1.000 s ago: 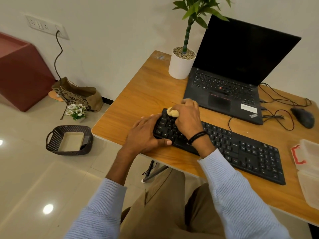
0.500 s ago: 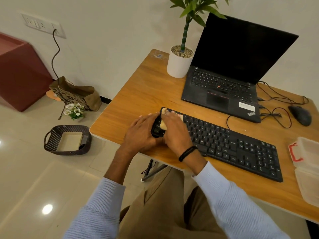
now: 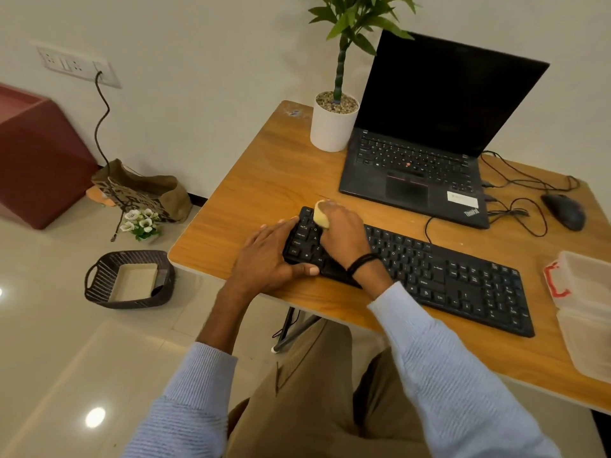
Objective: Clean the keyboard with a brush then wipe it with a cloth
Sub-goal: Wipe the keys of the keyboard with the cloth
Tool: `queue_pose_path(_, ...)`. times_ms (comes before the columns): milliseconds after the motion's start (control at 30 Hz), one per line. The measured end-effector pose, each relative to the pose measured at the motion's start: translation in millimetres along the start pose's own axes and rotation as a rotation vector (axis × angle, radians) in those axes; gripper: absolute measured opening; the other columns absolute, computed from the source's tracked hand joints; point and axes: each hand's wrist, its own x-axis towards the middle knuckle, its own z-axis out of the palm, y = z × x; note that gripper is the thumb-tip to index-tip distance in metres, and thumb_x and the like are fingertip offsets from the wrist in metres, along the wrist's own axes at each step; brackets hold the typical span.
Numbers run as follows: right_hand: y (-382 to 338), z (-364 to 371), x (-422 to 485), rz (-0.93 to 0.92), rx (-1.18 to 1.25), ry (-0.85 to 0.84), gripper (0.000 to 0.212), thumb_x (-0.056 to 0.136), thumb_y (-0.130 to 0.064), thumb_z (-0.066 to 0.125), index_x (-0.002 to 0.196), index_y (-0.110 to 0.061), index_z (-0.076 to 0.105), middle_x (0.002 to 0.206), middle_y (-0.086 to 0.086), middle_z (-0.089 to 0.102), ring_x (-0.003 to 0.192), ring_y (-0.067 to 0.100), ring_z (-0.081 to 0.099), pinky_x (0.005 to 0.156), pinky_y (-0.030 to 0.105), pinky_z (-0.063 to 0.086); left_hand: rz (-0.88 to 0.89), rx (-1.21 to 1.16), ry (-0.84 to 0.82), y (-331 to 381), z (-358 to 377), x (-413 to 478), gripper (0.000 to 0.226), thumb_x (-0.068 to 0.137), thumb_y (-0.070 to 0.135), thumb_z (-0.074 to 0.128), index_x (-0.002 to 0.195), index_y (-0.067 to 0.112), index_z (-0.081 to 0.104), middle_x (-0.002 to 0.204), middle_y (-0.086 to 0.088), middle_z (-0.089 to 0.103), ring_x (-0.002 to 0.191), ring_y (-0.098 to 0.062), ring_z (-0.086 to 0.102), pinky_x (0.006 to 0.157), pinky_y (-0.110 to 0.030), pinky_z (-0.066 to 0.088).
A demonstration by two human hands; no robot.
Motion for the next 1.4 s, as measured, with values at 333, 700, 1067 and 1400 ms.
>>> queue_pose_path(333, 10, -42, -29, -0.066, 0.067, -0.185, 0.042, 0.084, 0.005, 0.06, 0.115, -0.022, 0.069, 0.109, 0.003, 0.068, 0.102, 0.022, 0.06, 0.081, 0.032, 0.051, 0.019, 0.002, 0.025, -8, 6, 5, 0.122, 0.06, 0.094, 0.041, 0.161, 0.029, 0.019, 0.165, -0.001, 0.03, 0.154, -0.016, 0.02, 0.124, -0.034, 0.005)
queue_pose_path(700, 7, -22, 20, -0.163, -0.191, -0.158, 0.048, 0.091, -0.007, 0.052, 0.123, -0.043, 0.06, 0.106, 0.0, 0.038, 0.104, 0.026, 0.037, 0.093, 0.042, 0.037, 0.024, 0.055, 0.079, -7, 10, 4, 0.114, 0.069, 0.092, 0.044, 0.16, 0.028, 0.022, 0.163, -0.001, 0.035, 0.151, -0.019, 0.027, 0.124, -0.041, 0.012)
queue_pose_path(1067, 31, -43, 6, -0.102, -0.31, -0.151, 0.041, 0.09, -0.017, 0.057, 0.12, -0.044, 0.06, 0.106, 0.001, 0.043, 0.107, 0.027, 0.038, 0.095, 0.046, 0.033, 0.029, 0.088, 0.101, -7, 13, 5, 0.116, 0.066, 0.095, 0.035, 0.16, 0.027, 0.024, 0.163, -0.002, 0.036, 0.151, -0.019, 0.029, 0.124, -0.041, 0.012)
queue_pose_path(1400, 6, -13, 10, -0.138, -0.254, -0.056, 0.046, 0.09, -0.011, 0.056, 0.123, -0.043, 0.061, 0.11, 0.001, 0.047, 0.106, 0.026, 0.04, 0.095, 0.043, 0.031, 0.032, 0.09, 0.103, -4, 10, 3, 0.116, 0.067, 0.094, 0.035, 0.16, 0.026, 0.025, 0.163, -0.001, 0.036, 0.152, -0.017, 0.026, 0.124, -0.04, 0.011)
